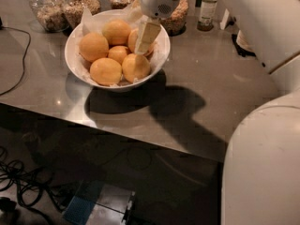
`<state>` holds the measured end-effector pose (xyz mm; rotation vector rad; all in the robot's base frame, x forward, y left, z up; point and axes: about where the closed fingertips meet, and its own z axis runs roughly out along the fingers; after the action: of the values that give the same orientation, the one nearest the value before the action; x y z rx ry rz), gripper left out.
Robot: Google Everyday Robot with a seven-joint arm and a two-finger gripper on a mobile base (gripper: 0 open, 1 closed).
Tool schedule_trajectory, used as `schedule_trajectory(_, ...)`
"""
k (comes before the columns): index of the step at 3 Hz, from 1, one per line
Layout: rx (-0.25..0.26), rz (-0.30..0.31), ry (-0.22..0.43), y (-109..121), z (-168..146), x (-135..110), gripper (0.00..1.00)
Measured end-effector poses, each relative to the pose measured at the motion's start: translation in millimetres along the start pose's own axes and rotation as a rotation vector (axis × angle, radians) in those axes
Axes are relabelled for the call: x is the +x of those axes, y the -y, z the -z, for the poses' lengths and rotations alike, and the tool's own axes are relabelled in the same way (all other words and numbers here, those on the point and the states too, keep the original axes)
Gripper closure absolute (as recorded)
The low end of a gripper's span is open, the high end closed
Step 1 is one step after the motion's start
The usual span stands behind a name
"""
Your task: Pick orange from white bowl
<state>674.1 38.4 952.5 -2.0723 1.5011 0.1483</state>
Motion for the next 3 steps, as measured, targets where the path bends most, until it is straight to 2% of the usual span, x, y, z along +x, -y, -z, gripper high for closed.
schedule_trajectory(1, -0.009, 0.063, -0.039, 5, 4, -9, 0.11)
schedule_trajectory(2, -0.03, 0.097, -0.072, 8, -1, -10, 0.14)
schedule_trajectory(3, -0.05, 0.106, -0.099, 11, -8, -2, 0.33)
